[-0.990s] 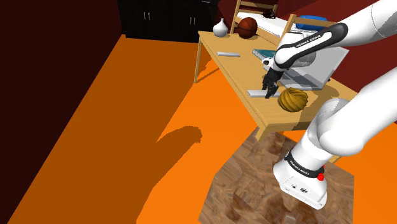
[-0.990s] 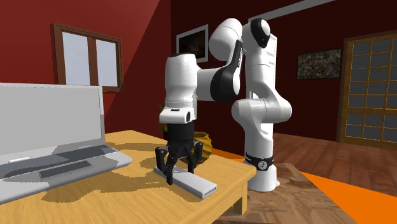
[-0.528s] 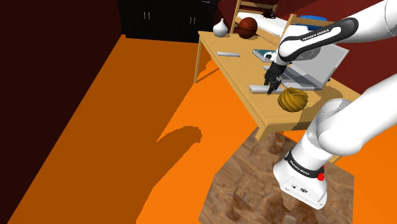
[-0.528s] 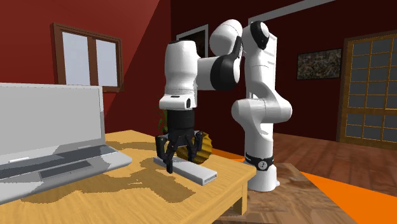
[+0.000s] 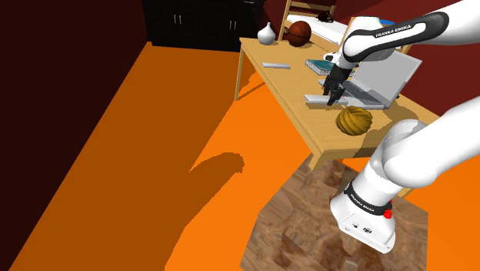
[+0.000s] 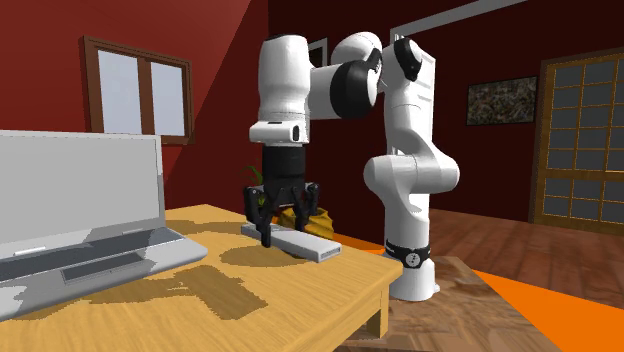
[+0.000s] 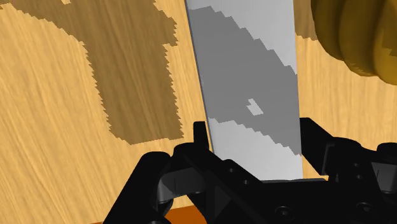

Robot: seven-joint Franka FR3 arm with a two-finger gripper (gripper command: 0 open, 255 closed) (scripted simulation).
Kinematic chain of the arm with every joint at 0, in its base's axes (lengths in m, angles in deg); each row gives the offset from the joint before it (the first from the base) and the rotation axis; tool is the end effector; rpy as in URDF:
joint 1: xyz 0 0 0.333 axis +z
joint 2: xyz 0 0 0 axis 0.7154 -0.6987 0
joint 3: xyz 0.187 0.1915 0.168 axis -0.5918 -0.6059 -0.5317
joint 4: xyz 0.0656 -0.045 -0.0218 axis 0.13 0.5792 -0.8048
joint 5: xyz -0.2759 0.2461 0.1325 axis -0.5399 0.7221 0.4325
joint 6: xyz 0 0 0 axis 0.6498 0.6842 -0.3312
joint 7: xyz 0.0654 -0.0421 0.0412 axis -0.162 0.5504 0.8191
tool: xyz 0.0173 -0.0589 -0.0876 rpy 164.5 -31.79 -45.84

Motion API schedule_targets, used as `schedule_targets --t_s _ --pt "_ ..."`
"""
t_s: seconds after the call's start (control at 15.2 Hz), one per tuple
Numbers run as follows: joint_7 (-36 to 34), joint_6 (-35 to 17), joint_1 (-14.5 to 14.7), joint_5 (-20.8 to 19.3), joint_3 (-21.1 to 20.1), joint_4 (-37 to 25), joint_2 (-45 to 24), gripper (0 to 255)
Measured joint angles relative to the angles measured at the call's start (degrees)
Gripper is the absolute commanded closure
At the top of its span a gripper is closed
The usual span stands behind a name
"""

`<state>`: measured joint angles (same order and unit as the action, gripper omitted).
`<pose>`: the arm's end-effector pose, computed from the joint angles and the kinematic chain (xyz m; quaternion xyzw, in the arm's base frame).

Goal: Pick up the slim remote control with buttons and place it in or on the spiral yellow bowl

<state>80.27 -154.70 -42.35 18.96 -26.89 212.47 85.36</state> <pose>0.3069 -0.2962 0.4050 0.9331 0.3594 0.0042 0.0093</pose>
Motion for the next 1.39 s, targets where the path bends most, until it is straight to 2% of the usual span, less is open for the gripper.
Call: schedule_targets --t_s 1.12,1.39 --pt "-0.2 14.3 -0.5 1.6 -5.4 -9.6 4.7 255" --pt "0.2 16.9 -4.4 -1.2 -6.8 -5.4 11.5 255"
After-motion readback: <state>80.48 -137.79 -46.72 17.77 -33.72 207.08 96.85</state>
